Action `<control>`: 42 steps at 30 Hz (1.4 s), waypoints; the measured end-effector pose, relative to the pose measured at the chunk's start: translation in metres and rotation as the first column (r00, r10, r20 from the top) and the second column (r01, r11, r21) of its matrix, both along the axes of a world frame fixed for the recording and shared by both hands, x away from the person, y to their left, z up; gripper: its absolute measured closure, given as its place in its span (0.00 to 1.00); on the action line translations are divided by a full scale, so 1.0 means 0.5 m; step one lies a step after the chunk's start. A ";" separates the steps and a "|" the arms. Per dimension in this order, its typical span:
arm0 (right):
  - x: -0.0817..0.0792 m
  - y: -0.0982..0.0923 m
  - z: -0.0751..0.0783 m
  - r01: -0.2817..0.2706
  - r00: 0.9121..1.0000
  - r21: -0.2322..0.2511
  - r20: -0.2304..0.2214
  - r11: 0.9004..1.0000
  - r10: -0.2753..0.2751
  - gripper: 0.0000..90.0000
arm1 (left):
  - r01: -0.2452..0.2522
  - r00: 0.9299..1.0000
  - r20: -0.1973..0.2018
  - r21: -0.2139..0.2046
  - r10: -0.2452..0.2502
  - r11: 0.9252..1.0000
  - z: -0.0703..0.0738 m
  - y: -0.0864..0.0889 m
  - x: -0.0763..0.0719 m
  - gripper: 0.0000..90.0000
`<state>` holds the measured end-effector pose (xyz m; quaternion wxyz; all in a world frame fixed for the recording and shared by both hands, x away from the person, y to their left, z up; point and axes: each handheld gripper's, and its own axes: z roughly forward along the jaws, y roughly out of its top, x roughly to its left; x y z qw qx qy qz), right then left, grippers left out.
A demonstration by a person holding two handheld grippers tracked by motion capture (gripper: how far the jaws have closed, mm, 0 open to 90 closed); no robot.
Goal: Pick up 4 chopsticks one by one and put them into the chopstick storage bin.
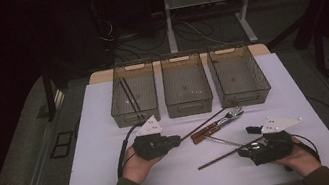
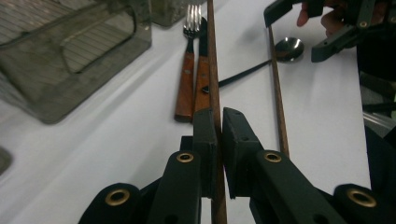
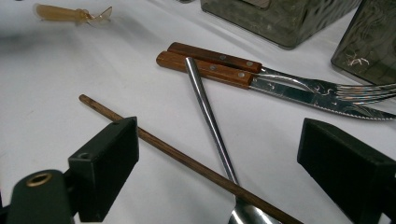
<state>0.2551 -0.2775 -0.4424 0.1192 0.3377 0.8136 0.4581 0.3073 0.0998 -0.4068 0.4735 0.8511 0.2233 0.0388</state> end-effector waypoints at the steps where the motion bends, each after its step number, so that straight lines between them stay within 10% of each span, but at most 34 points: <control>1: 0.000 0.000 0.000 0.000 1.000 0.000 0.001 1.000 0.000 0.14 | -0.006 1.000 0.001 -0.003 0.006 1.000 0.002 0.004 0.001 0.94; 21: 0.000 0.000 0.000 0.001 1.000 0.002 0.000 1.000 -0.001 0.14 | -0.175 0.984 0.031 -0.047 0.176 0.984 0.031 0.096 0.032 0.94; 42: 0.001 0.001 -0.001 0.001 1.000 0.001 -0.005 1.000 -0.001 0.14 | -0.354 0.932 0.053 -0.077 0.358 0.932 0.045 0.181 0.077 0.94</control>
